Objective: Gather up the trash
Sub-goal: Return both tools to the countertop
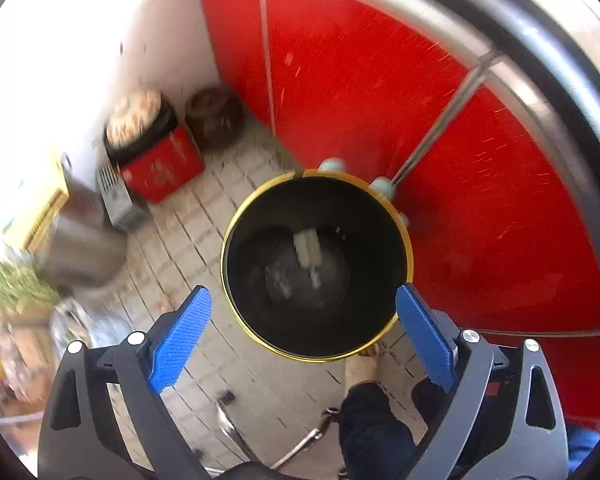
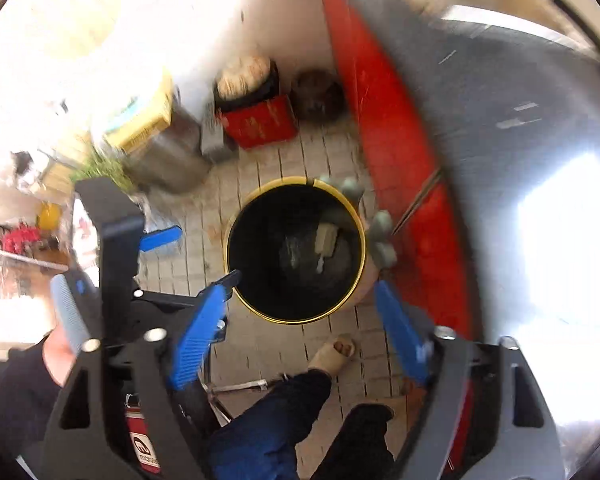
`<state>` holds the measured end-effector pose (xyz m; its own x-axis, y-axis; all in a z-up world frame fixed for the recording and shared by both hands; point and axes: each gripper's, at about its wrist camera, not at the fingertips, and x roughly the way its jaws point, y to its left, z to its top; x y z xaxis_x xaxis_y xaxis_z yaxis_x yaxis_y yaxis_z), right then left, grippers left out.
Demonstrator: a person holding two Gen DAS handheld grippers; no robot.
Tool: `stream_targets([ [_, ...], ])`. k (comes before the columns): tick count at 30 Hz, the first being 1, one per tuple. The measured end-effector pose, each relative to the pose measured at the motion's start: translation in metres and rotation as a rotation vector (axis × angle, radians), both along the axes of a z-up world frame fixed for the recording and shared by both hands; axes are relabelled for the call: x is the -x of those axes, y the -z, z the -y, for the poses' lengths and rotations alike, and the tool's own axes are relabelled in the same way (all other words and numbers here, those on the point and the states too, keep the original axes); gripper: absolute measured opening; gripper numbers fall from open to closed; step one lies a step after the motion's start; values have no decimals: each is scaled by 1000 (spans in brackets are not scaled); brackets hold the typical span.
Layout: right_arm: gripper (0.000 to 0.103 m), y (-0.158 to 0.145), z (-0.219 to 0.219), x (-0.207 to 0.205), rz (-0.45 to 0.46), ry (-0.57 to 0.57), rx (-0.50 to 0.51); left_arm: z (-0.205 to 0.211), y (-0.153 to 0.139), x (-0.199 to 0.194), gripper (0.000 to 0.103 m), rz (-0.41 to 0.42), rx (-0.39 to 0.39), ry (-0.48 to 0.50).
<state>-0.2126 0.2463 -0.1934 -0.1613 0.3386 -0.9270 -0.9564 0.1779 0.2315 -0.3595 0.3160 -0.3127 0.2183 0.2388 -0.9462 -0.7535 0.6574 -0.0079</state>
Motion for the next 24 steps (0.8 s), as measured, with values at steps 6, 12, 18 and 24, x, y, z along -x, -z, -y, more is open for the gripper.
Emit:
stream_targets([
  [6,89,-86,118,-71,164,254,-132,59,-97,-60,96,84,-79,176],
  [12,89,-122,275,-149,287,723,-135,145,-162,-184,96,193,-87,555],
  [18,89,-129,399,-169,338,1040,-111,239,-192,-276,96,236,-58,858],
  [24,89,-115,481,-172,325,1209,-75,309,-189,-330,96,204,2,976],
])
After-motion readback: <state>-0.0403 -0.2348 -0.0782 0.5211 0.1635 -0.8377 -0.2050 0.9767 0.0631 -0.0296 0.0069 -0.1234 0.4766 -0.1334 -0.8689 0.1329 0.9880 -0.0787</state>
